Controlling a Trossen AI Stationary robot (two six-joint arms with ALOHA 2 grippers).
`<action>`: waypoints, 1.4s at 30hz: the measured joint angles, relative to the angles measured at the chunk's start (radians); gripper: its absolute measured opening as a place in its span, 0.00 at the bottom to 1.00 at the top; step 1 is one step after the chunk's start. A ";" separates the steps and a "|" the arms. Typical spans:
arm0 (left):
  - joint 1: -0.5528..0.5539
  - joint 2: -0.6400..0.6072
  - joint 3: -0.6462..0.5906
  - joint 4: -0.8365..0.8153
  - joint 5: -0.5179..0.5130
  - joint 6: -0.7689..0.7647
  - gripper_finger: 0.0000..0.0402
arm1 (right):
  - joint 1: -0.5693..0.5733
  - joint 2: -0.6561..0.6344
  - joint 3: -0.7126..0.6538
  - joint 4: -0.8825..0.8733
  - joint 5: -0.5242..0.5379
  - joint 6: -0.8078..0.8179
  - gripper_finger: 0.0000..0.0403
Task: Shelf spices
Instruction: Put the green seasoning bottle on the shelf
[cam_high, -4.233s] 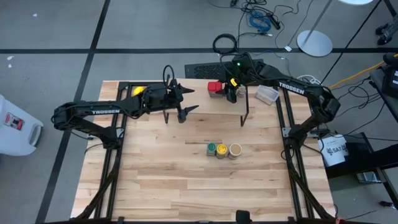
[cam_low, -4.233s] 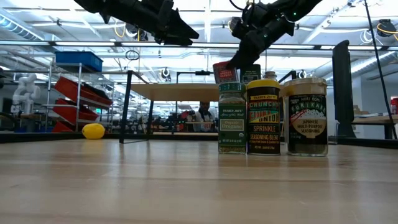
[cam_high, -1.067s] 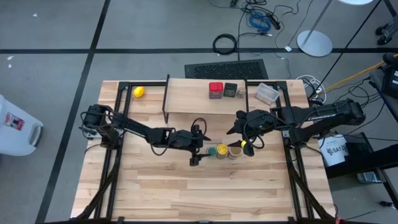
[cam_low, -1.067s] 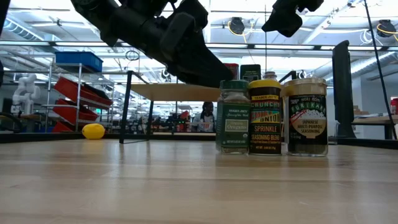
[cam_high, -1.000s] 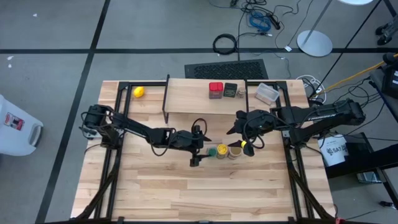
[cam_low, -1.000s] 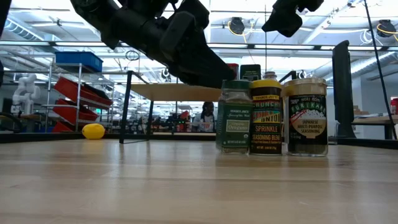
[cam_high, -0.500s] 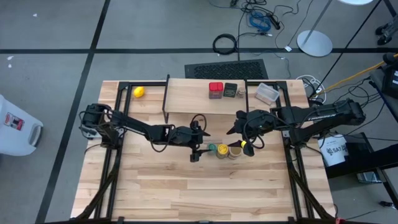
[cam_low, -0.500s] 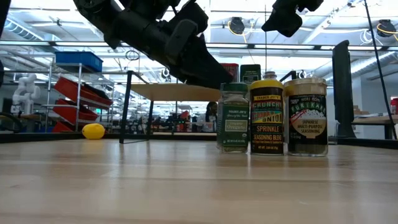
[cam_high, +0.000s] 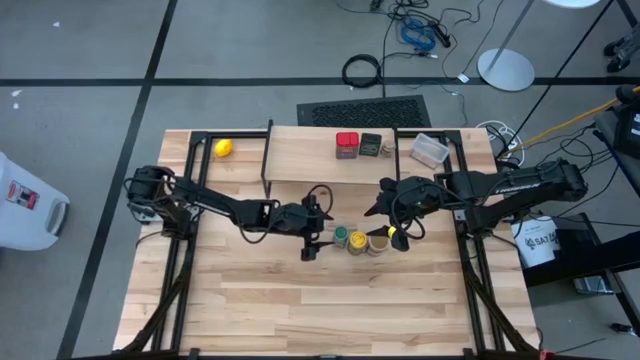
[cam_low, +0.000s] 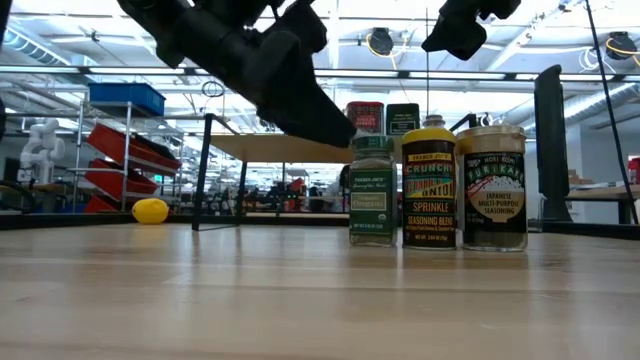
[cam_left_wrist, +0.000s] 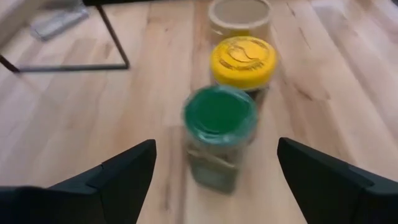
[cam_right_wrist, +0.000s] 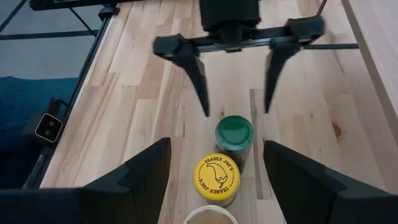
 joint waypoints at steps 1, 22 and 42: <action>0.005 0.006 0.000 0.016 -0.003 0.015 0.86 | 0.000 0.000 0.000 0.000 0.000 0.000 0.60; 0.073 0.102 0.001 0.192 0.231 0.139 0.86 | 0.000 0.000 0.000 0.002 0.001 -0.004 0.60; 0.072 0.225 0.002 0.360 0.214 0.139 0.67 | 0.000 0.000 0.000 0.009 0.006 -0.023 0.60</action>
